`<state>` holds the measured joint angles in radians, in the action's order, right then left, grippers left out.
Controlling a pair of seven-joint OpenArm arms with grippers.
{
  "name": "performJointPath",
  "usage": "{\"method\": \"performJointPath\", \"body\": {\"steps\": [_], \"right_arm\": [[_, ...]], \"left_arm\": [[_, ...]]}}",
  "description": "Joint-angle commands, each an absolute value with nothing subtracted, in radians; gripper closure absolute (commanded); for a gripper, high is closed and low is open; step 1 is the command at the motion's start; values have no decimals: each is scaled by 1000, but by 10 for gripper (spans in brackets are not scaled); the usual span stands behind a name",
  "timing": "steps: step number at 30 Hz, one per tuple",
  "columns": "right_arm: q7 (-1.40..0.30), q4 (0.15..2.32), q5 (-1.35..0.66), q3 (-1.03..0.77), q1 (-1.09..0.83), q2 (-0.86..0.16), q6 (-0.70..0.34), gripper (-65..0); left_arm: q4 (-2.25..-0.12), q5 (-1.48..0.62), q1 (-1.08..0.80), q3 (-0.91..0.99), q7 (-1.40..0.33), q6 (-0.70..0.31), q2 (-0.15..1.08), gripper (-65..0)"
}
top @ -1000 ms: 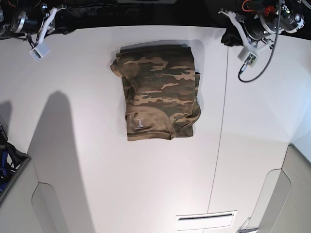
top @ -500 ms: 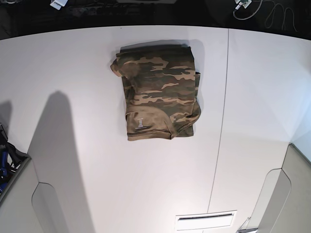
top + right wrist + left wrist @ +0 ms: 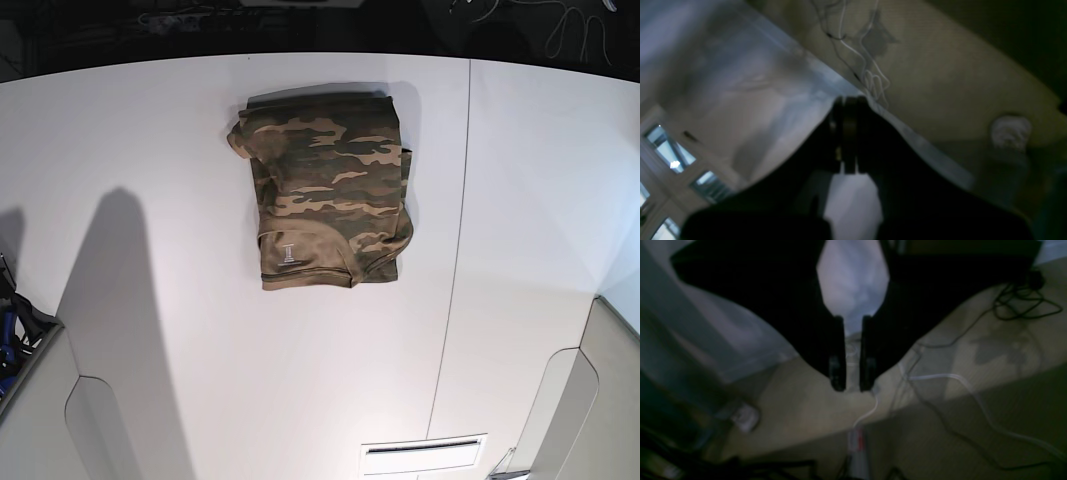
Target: Fold the T-shirt properly
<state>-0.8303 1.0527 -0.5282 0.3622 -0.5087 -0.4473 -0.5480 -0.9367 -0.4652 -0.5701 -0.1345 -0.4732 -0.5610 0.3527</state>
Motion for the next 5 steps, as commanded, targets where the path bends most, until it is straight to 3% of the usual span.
{"method": "performJointPath", "body": {"steps": [1, 5], "right_arm": [[-830, 1031, -522, 360, -489, -448, -544, 0], [-829, 956, -512, 360, -408, -425, -535, 0]], "left_arm": [[-924, -471, -561, -133, -476, -568, 350, -84], [-907, -483, -509, -133, -475, -568, 317, -84]]}}
